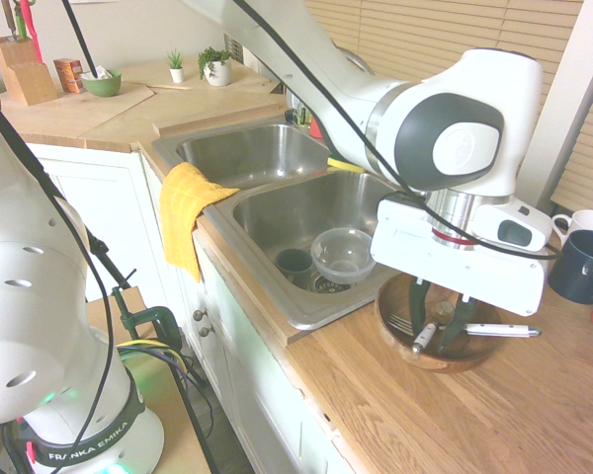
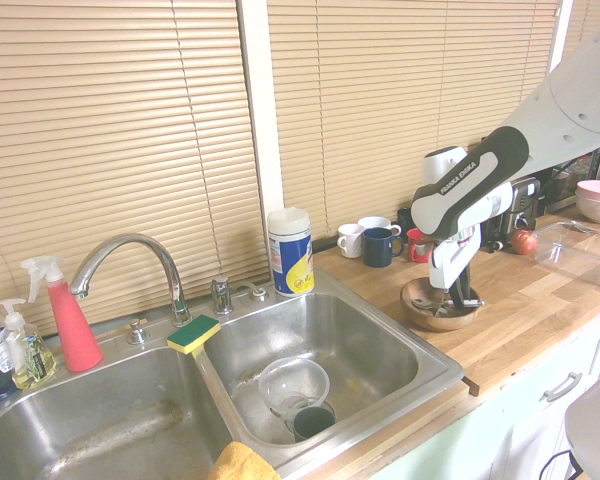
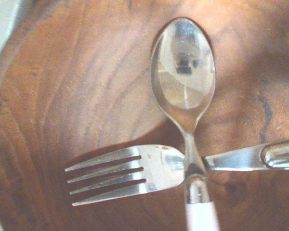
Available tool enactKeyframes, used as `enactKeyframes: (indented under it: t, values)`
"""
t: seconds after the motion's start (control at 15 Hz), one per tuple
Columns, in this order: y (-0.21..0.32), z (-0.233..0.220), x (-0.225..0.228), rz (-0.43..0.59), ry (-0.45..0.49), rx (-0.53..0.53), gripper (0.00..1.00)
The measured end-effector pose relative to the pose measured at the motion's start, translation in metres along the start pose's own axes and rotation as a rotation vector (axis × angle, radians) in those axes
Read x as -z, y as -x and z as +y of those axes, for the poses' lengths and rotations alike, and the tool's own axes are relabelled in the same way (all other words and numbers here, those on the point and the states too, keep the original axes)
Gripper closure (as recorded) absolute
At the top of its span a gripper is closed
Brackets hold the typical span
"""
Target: Put the spoon into the sink
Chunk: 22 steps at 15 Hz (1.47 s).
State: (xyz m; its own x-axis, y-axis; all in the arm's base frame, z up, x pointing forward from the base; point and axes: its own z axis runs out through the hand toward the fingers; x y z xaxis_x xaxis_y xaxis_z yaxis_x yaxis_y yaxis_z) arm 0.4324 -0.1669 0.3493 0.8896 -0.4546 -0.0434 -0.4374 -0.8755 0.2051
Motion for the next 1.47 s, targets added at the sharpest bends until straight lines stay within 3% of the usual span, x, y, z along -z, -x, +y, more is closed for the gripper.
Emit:
enactKeyframes:
  t: [0.73,1.2,1.47]
  values:
    - [-0.003,0.004,-0.003,-0.01,-0.014,-0.008,1.0]
    - [0.014,0.025,0.046,0.015,-0.114,0.039,1.0]
    - [0.037,-0.026,0.051,0.043,-0.076,0.087,1.0]
